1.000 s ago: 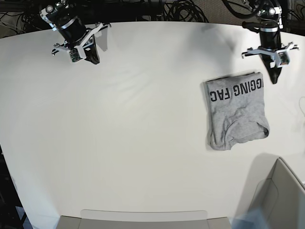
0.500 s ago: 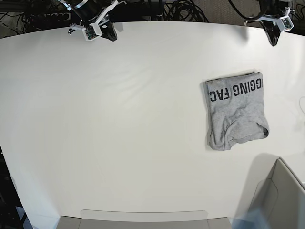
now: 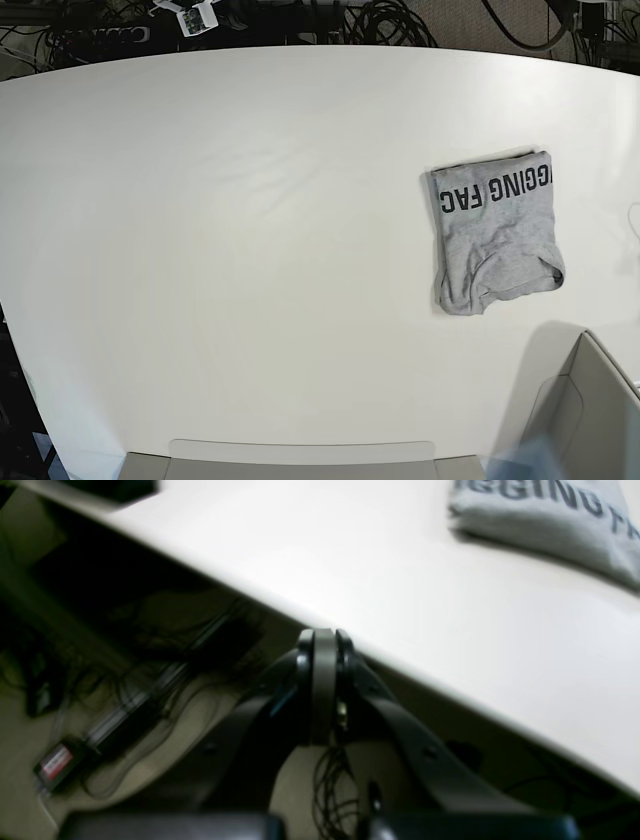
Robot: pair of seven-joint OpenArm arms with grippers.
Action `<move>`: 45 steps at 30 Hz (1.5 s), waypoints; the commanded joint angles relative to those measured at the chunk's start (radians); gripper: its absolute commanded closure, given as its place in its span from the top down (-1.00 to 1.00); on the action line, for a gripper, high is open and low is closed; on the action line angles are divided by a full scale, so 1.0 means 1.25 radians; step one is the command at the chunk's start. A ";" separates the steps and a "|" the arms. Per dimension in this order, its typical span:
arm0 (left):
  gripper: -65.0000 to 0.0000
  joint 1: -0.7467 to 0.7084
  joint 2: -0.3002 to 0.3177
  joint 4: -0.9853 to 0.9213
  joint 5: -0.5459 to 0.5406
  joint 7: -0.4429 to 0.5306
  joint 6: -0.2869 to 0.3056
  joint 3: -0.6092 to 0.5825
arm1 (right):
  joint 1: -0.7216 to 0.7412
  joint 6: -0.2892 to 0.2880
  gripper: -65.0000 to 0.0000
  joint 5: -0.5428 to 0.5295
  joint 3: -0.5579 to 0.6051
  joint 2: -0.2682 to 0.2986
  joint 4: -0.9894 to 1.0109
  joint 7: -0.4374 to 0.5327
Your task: Fold the T-shirt properly
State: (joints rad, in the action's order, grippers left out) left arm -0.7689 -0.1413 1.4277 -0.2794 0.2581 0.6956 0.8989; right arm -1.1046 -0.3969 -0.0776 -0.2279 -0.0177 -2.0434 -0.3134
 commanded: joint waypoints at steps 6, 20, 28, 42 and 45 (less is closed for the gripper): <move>-1.00 -0.012 -0.004 -0.139 -0.004 0.094 0.002 0.057 | -0.098 -0.006 -1.00 0.007 -0.005 -0.064 0.092 0.205; -1.00 0.137 0.015 -0.497 0.279 0.215 0.002 0.197 | 0.059 -0.006 -1.00 0.006 -0.063 -0.058 0.559 0.311; -1.00 0.265 0.094 -0.746 0.511 0.280 0.002 0.344 | 0.228 -0.006 -1.00 0.037 -0.088 0.028 0.855 0.310; -1.00 0.352 0.186 -1.043 0.921 0.278 -0.055 0.357 | 0.571 -0.006 -1.00 0.042 -0.081 0.208 1.424 0.386; -1.00 0.376 0.207 -1.073 0.990 0.198 -0.173 0.357 | 0.641 0.000 -1.00 0.075 -0.083 0.242 1.549 0.444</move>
State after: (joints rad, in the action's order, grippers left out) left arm -0.2897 0.1139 0.0895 0.9485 0.5026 0.4702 1.3430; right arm -0.2985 -0.3908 0.0219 -0.3294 0.2749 -0.1112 0.2348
